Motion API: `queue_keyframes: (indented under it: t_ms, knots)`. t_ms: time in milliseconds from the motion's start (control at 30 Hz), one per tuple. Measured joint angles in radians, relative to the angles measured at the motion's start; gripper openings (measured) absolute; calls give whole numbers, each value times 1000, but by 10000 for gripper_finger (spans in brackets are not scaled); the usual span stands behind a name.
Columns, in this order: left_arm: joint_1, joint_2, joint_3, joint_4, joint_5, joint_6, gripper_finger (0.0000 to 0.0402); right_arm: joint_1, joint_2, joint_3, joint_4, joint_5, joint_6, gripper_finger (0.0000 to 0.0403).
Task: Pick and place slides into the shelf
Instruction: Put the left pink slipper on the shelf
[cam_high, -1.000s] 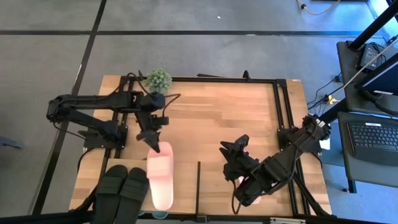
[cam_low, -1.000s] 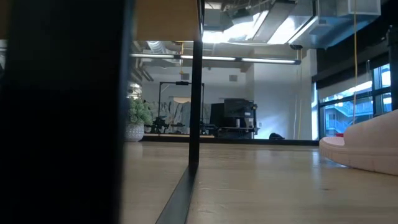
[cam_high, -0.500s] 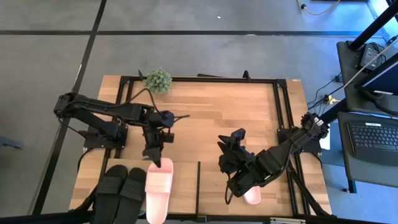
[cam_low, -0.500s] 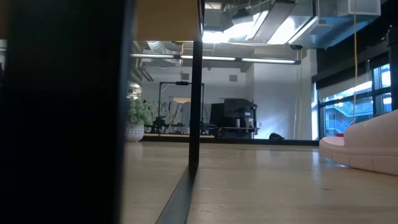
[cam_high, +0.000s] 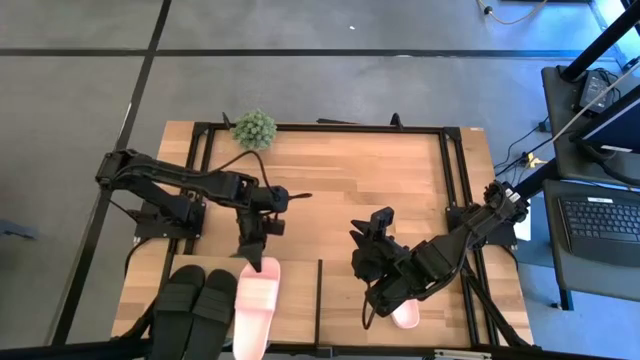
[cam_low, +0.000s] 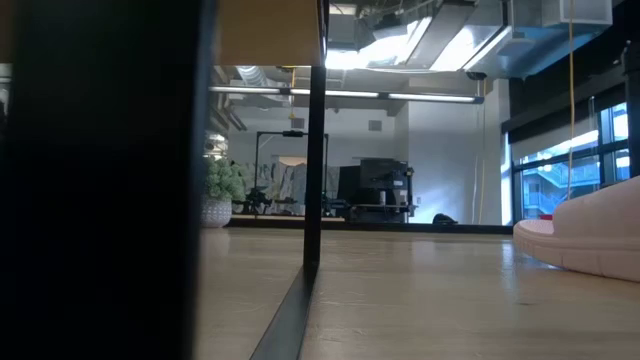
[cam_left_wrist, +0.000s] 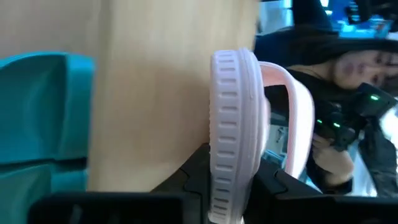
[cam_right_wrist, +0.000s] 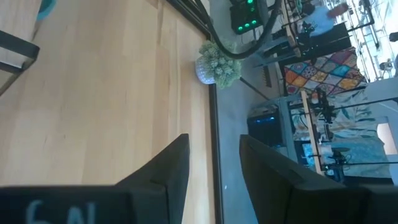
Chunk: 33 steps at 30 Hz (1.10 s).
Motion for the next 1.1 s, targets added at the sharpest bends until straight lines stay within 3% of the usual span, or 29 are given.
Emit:
queue_keyframes:
  t_ms: [1100]
  knots:
    - [29, 0, 0, -57, -76, 33, 87, 0, 0, 0, -14, -35, 19, 142]
